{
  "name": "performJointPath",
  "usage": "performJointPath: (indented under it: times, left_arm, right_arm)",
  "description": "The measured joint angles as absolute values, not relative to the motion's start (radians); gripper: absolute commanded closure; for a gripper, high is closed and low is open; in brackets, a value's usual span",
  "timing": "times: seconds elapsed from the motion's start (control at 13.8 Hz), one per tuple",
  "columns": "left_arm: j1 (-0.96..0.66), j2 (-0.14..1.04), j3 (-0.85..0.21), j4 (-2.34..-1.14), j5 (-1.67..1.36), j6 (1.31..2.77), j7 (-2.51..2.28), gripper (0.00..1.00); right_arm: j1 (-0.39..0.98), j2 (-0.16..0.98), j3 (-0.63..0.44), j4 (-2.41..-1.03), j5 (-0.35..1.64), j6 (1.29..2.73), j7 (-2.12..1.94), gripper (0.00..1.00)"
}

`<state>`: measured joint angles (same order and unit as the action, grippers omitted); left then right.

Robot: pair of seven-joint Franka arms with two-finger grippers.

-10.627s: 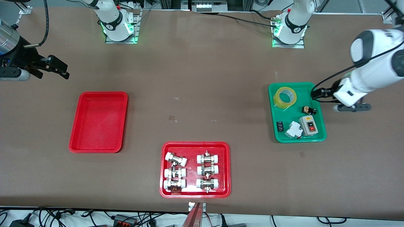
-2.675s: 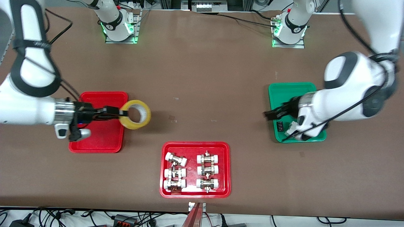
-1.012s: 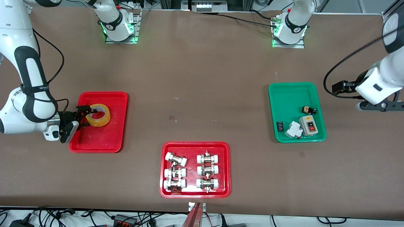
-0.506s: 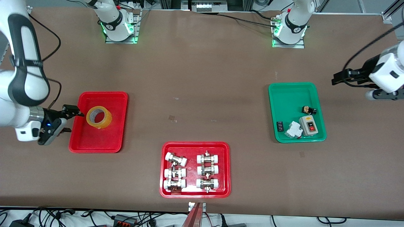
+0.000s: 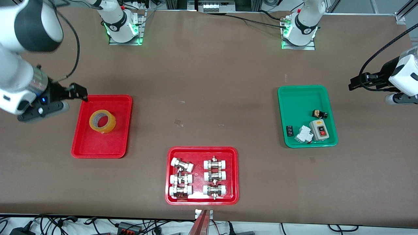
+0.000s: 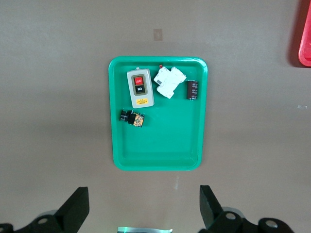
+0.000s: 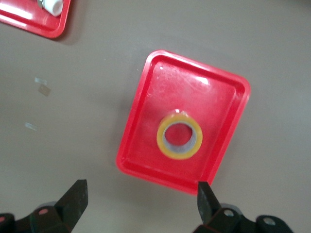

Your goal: Left arm passes tape to right arm into tray

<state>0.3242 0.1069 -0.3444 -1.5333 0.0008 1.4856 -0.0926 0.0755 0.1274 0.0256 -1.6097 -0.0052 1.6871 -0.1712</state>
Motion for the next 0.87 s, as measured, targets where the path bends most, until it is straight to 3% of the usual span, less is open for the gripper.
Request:
performJointPath:
  times: [0.51,0.87]
  left_arm:
    - [0.321,0.107,-0.353,-1.534,0.002,1.483,-0.094,0.0]
    - [0.323,0.107,-0.352,-1.533,0.002,1.486,-0.095,0.0]
  right_arm:
    - [0.076,-0.092,0.025,-1.772,-0.005,1.698,-0.02,0.0]
    - [0.074,-0.076,0.018,-1.697,-0.006,1.641,0.028,0.0]
